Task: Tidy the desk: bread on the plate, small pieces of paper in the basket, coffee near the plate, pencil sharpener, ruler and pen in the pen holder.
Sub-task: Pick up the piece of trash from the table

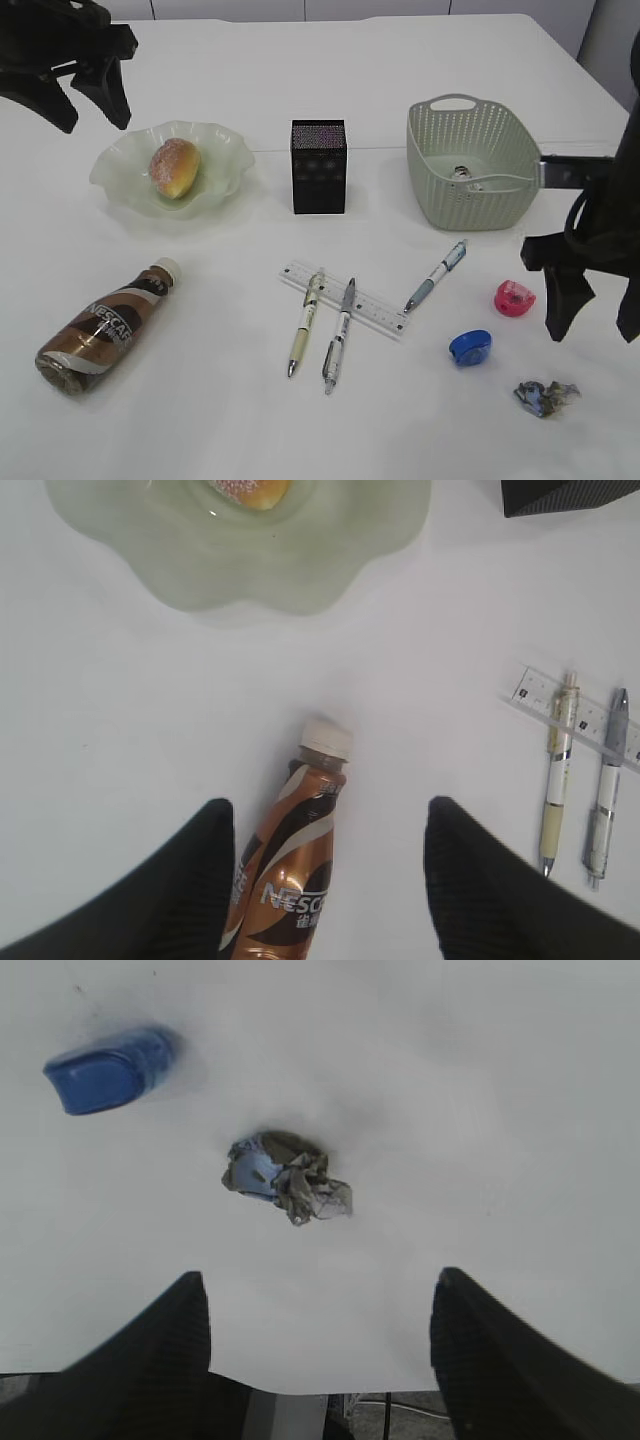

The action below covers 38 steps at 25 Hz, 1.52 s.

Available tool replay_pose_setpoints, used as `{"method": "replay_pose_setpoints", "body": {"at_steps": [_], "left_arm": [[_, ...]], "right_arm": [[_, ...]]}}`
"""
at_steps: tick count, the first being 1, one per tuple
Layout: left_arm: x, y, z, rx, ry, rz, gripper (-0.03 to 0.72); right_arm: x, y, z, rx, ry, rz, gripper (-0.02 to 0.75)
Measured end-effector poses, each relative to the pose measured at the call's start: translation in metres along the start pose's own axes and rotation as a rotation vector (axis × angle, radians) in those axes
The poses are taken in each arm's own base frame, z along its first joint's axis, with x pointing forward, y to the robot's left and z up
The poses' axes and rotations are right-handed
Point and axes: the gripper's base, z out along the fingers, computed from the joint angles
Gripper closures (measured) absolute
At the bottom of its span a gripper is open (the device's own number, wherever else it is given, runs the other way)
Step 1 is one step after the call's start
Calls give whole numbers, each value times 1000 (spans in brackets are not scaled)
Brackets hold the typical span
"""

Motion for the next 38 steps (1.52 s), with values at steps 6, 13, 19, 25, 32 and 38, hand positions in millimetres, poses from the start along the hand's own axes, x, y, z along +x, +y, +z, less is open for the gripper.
{"method": "replay_pose_setpoints", "body": {"at_steps": [6, 13, 19, 25, 32, 38], "left_arm": [[0, 0, 0, 0, 0, 0, 255], [0, 0, 0, 2, 0, -1, 255], [0, -1, 0, 8, 1, -3, 255], [0, -2, 0, 12, 2, -2, 255], [0, -2, 0, 12, 2, -2, 255], [0, -2, 0, 12, 2, -2, 255]], "right_arm": [[7, -3, 25, -1, -19, 4, 202], [10, -4, 28, -24, -151, 3, 202], [15, -1, 39, -43, -162, 7, 202], [23, 2, 53, -47, -159, 1, 202], [20, 2, 53, -51, -196, -1, 202], [18, 2, 58, -46, -186, -1, 202]]}}
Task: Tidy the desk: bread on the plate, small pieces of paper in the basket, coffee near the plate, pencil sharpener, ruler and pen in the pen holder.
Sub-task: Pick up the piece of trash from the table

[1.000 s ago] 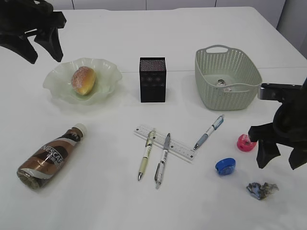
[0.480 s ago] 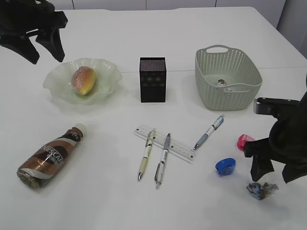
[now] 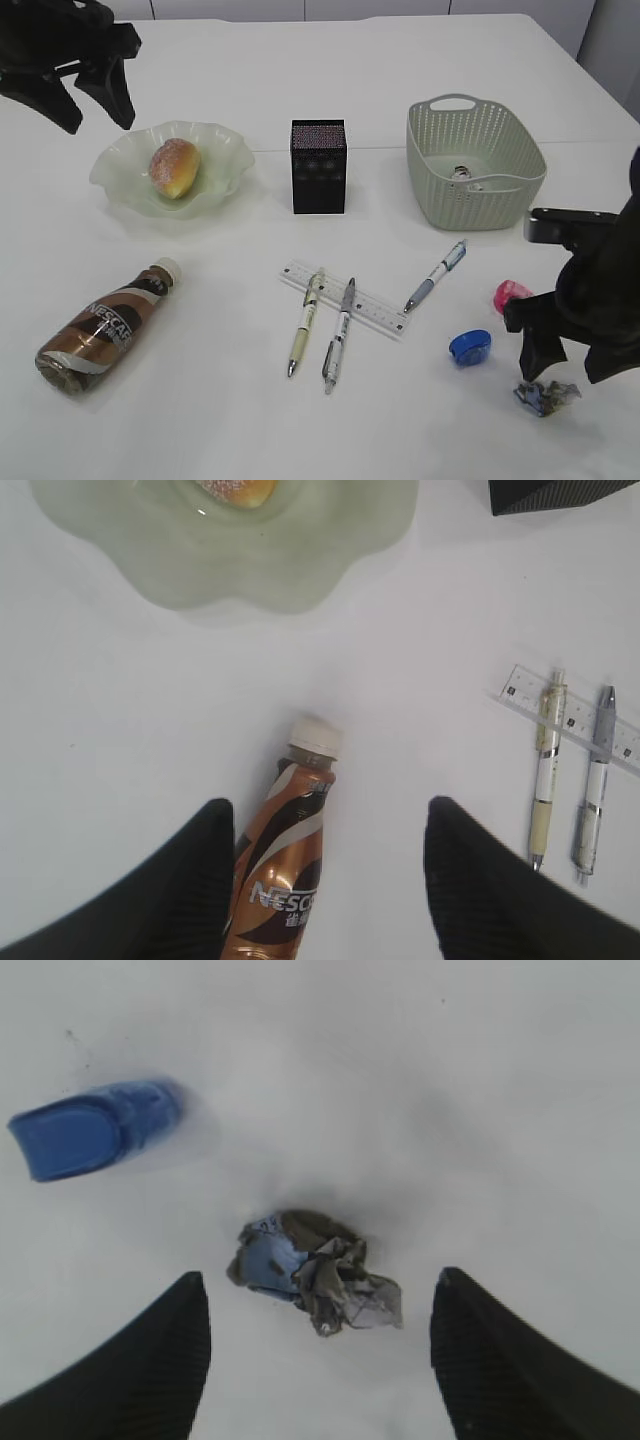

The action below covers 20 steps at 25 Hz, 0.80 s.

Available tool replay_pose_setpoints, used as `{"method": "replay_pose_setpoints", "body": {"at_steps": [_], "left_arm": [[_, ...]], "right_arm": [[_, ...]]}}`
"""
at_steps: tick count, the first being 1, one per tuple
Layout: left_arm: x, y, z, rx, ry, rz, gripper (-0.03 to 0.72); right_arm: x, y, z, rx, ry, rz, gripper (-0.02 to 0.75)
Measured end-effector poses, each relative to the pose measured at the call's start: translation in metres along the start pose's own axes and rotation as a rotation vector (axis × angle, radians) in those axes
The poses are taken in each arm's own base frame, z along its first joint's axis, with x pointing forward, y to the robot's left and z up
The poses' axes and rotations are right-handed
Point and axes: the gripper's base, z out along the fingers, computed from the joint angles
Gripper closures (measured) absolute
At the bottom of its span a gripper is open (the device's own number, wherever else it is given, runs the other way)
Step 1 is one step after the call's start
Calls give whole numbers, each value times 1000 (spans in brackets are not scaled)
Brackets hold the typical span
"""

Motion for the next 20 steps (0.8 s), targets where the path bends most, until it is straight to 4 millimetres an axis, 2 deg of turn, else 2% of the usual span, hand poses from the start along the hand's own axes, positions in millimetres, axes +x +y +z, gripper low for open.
{"method": "replay_pose_setpoints", "body": {"at_steps": [4, 20], "left_arm": [[0, 0, 0, 0, 0, 0, 255], [0, 0, 0, 0, 0, 0, 255]], "right_arm": [[1, -1, 11, 10, 40, 1, 202], [0, 0, 24, -3, 62, 26, 202]]}}
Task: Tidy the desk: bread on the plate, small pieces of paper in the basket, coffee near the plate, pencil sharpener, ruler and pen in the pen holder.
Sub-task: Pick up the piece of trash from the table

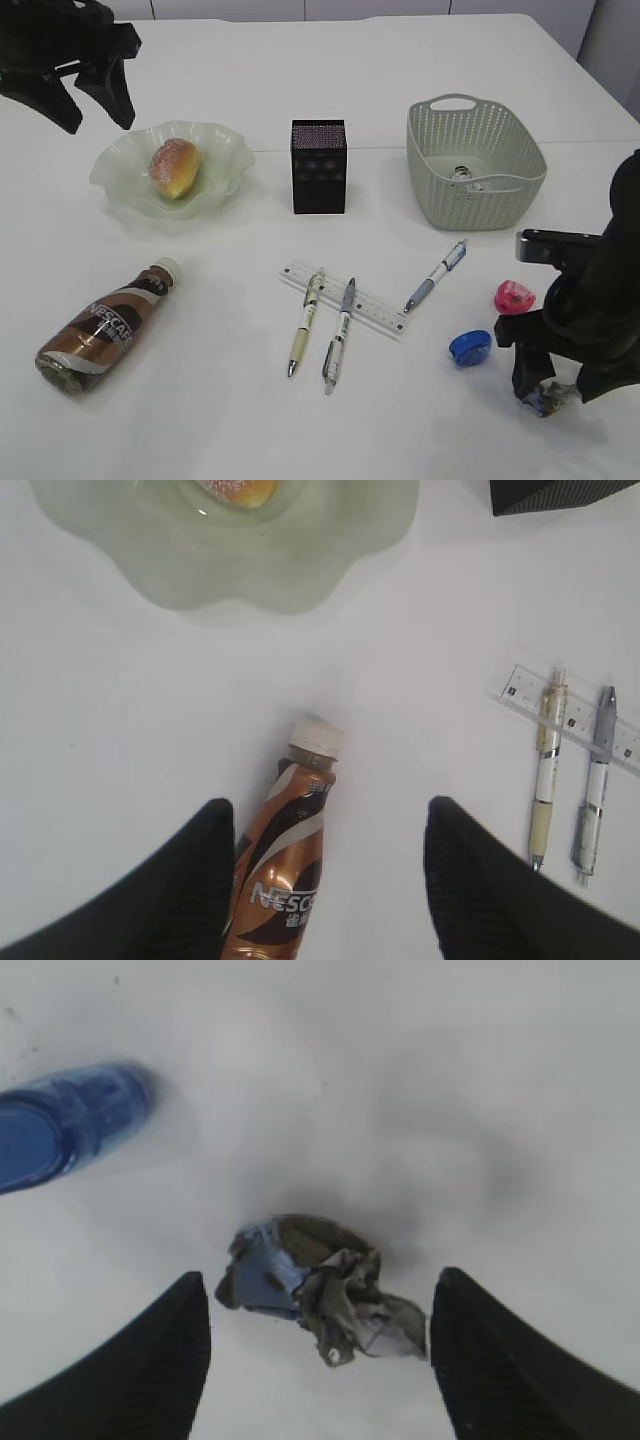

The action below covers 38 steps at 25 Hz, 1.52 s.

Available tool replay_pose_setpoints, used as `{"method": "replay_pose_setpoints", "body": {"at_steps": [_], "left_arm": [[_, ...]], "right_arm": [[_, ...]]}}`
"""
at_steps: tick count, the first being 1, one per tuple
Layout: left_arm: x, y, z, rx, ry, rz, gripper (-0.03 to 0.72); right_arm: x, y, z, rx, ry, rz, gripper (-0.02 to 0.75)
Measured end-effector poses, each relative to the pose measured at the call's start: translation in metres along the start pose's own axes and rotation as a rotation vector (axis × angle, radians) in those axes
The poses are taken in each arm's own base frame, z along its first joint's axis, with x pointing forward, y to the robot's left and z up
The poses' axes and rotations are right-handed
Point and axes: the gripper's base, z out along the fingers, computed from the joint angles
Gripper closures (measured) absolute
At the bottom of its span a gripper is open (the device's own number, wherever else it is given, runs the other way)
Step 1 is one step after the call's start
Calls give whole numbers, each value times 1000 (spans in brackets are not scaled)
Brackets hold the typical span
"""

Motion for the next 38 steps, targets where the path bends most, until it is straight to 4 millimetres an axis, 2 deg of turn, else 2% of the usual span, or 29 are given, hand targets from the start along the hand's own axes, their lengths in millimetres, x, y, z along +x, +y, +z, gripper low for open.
{"method": "replay_pose_setpoints", "body": {"at_steps": [20, 22, 27, 29, 33, 38], "left_arm": [[0, 0, 0, 0, 0, 0, 255], [0, 0, 0, 0, 0, 0, 255], [0, 0, 0, 0, 0, 0, 255], [0, 0, 0, 0, 0, 0, 255], [0, 0, 0, 0, 0, 0, 255], [0, 0, 0, 1, 0, 0, 255]], "right_arm": [[4, 0, 1, -4, 51, -5, 202], [4, 0, 1, -4, 51, -5, 221], [3, 1, 1, -7, 35, -5, 337], [2, 1, 1, -8, 28, -5, 360], [1, 1, 2, -8, 19, -5, 374], [1, 0, 13, 1, 52, -1, 376]]}}
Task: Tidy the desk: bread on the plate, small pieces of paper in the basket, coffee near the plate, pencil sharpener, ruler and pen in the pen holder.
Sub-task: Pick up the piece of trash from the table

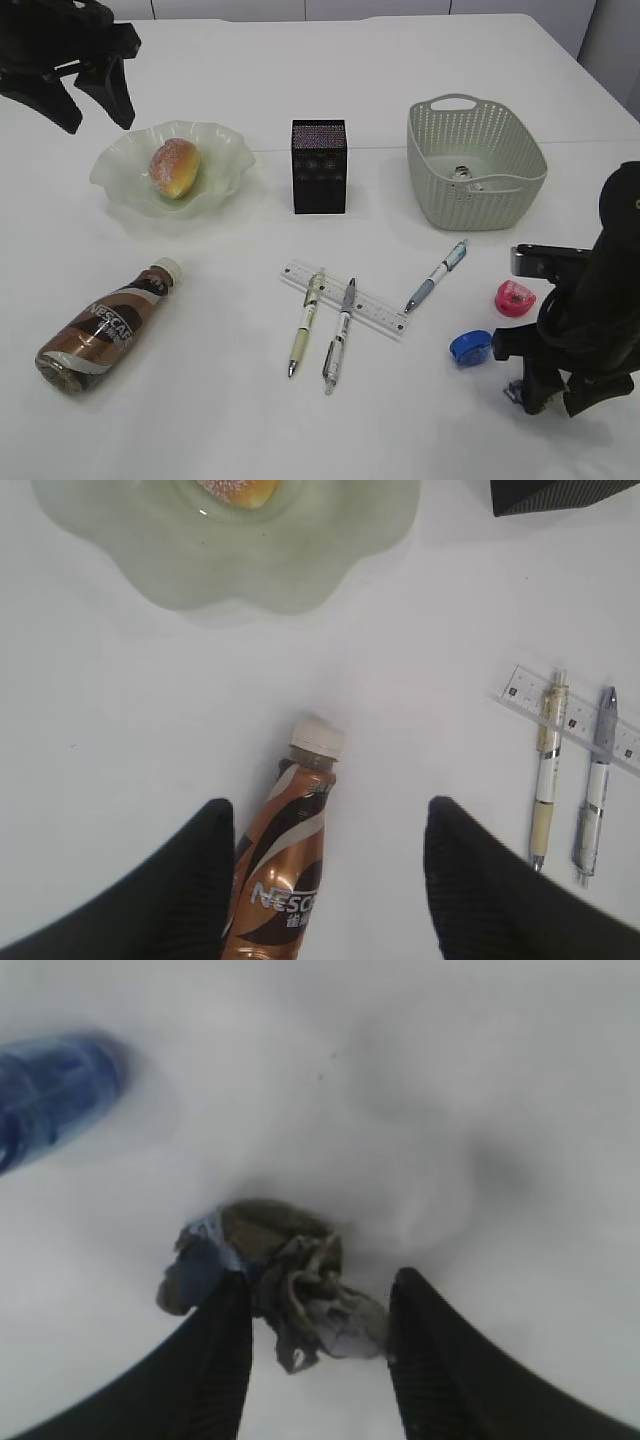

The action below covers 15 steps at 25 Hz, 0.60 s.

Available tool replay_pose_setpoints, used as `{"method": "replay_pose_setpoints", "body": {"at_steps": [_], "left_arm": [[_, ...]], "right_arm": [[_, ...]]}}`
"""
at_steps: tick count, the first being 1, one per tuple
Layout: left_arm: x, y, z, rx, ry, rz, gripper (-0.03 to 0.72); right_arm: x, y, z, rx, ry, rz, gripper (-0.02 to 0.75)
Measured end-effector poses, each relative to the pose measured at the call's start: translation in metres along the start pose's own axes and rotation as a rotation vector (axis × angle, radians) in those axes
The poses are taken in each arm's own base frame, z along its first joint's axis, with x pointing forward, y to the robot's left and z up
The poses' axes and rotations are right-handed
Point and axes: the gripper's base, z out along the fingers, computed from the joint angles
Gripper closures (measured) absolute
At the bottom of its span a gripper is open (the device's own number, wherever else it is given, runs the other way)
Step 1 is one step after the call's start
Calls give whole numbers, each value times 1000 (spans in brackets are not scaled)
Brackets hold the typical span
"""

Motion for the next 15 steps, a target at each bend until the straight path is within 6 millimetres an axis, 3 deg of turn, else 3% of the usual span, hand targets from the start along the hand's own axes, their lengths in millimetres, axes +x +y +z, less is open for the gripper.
{"method": "replay_pose_setpoints", "body": {"at_steps": [11, 15], "left_arm": [[0, 0, 0, 0, 0, 0, 255], [0, 0, 0, 2, 0, -1, 255]], "right_arm": [[-2, 0, 2, -1, -11, 1, 377], [-2, 0, 2, -1, -11, 1, 450]]}}
